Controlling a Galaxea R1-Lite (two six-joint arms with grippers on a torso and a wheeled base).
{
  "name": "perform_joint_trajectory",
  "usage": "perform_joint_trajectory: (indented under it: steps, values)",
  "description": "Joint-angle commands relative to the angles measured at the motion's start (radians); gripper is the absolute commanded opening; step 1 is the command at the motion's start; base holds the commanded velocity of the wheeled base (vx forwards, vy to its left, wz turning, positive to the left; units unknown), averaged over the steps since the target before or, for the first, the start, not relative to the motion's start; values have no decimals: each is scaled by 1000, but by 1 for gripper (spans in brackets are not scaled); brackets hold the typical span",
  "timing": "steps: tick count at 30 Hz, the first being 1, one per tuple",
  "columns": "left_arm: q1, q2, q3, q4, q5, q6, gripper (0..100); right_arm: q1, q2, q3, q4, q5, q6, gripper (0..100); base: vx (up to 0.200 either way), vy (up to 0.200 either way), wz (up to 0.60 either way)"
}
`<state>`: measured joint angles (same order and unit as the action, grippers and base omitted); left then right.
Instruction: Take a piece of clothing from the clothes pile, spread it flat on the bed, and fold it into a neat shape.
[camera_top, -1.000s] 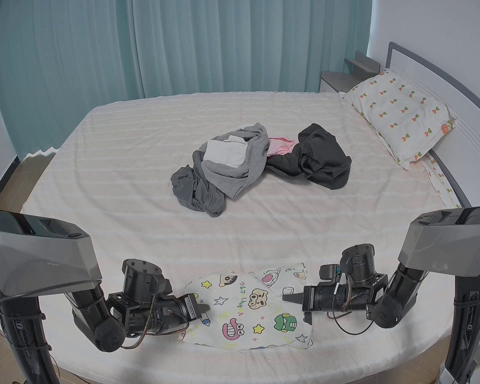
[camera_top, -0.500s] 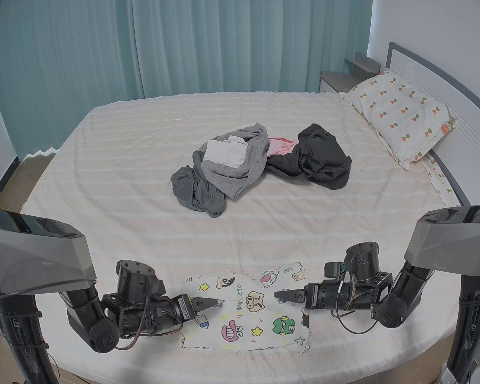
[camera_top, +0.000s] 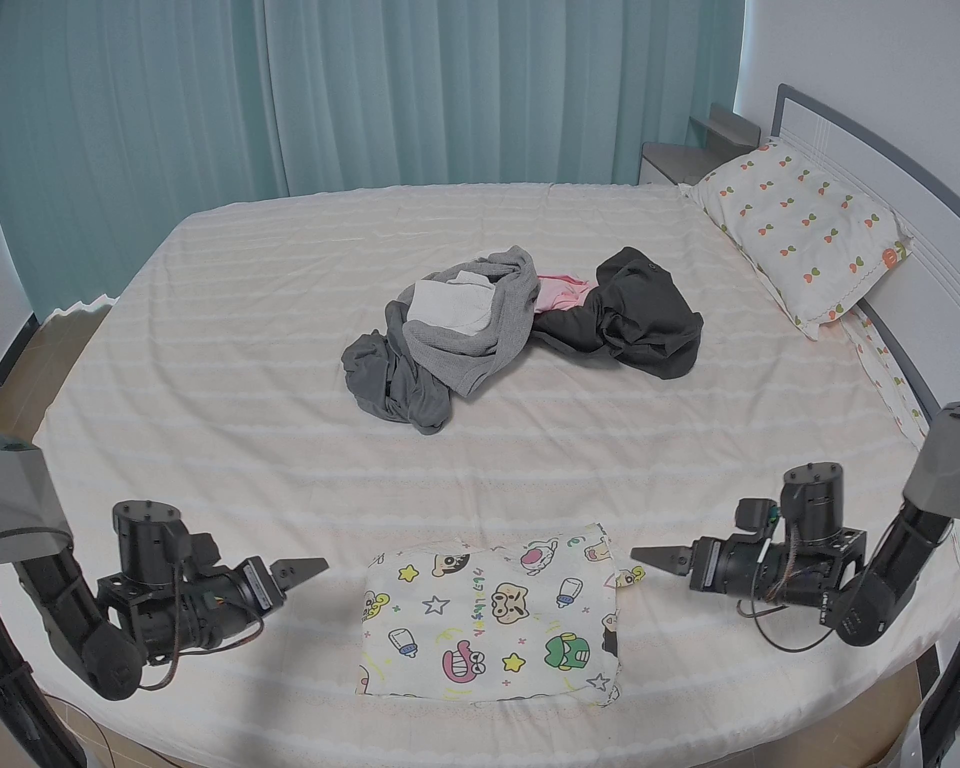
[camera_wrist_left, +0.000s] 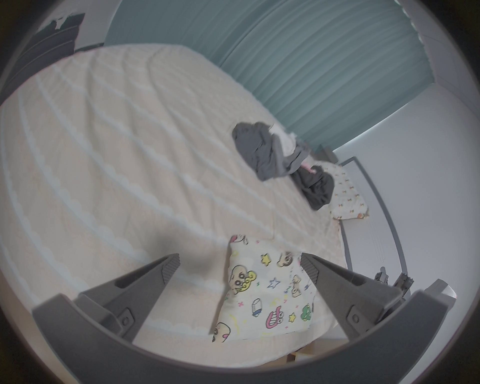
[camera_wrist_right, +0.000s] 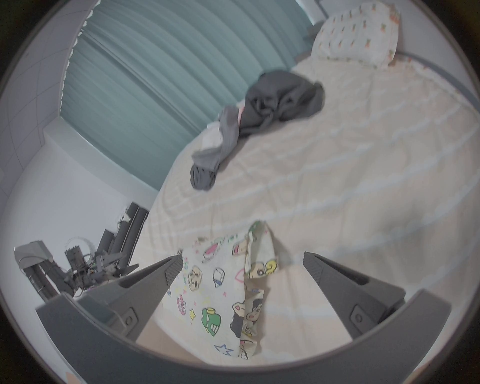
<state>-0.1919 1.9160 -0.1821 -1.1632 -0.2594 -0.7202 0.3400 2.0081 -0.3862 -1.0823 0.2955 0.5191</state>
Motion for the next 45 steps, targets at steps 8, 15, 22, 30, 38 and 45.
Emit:
perform_joint_trajectory:
  steps: [8, 15, 22, 30, 38, 45]
  values:
    - [97, -890, 171, 172, 112, 131, 100, -27, -825, 210, 208, -452, -114, 100, 0, 0, 0]
    - [97, -1454, -7, 818, 209, 275, 100, -88, -1301, 219, 573, -648, -323, 100, 0, 0, 0]
    - [112, -1830, -206, 1404, 230, 387, 100, -266, -1726, 237, 923, -650, -406, 100, 0, 0, 0]
    - [121, -1830, -102, 1367, 338, 416, 100, -343, -2005, 325, 1128, -681, -539, 100, 0, 0, 0]
    - [121, -1830, 182, 998, 331, 613, 100, -343, -2007, 386, 1009, -322, -531, 100, 0, 0, 0]
    - [120, -1827, 170, 1151, 275, 676, 100, -343, -2005, 374, 1115, -291, -524, 100, 0, 0, 0]
